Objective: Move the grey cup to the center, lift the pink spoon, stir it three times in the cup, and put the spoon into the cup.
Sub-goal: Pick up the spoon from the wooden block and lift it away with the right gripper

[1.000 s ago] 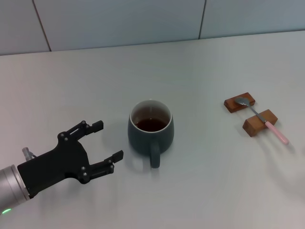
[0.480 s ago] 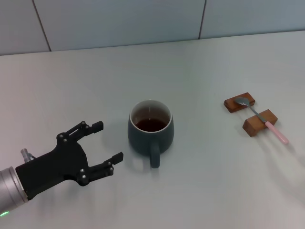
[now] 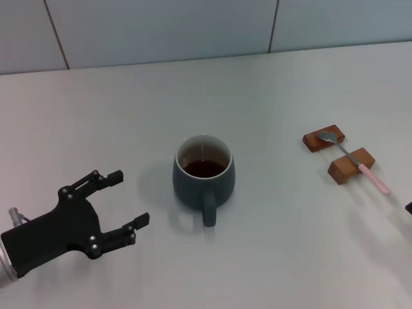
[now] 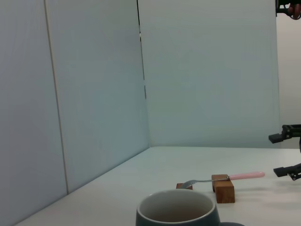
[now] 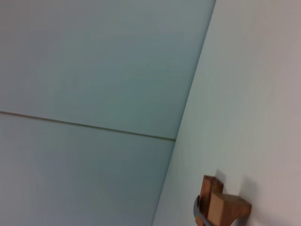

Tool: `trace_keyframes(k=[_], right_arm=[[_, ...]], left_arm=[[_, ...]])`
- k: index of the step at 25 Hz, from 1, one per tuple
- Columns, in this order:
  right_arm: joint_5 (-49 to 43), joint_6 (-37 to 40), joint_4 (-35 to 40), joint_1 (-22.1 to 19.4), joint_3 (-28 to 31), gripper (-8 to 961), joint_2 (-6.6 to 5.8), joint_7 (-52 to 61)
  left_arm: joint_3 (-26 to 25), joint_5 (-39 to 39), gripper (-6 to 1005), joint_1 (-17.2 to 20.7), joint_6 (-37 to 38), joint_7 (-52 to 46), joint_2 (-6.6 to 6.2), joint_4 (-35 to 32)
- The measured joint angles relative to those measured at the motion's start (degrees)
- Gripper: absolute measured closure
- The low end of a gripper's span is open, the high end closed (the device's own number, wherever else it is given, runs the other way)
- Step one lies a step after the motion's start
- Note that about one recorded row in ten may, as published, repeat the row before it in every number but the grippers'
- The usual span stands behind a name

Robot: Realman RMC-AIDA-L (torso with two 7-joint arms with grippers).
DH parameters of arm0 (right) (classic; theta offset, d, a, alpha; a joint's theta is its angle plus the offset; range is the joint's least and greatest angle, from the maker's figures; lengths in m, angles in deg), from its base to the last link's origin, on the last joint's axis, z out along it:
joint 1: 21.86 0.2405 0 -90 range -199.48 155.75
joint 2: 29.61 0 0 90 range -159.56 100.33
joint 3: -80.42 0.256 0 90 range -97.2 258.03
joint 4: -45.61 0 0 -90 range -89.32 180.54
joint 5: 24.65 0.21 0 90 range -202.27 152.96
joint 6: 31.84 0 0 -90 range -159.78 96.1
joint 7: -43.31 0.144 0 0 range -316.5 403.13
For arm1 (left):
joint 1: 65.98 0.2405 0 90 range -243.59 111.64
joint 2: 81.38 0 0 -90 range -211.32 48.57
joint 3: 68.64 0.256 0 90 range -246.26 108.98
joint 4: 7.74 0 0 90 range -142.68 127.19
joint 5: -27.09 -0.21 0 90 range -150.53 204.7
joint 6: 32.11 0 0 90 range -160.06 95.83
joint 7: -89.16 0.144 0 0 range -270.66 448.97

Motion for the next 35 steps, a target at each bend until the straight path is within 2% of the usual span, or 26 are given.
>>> trace_keyframes(k=[12,21,35], right_arm=[[-0.4,-3.51,-2.36,1.9,0.11,189,0.31,0.04],[-1.35,-5.36,-2.87,4.61,0.01,192,0.3,0.3],[-1.36,-6.97,-2.96,6.36,0.01,197,0.52,0.21]], left_arm=[[4.39,0.14,136,-0.05,1.15,-3.61,0.17,-3.41],[4.4,0.29,136,-0.05,1.33,-3.7,0.19,-3.35],[4.37,0.49,136,-0.46,1.36,-3.76,0.18,-3.3]])
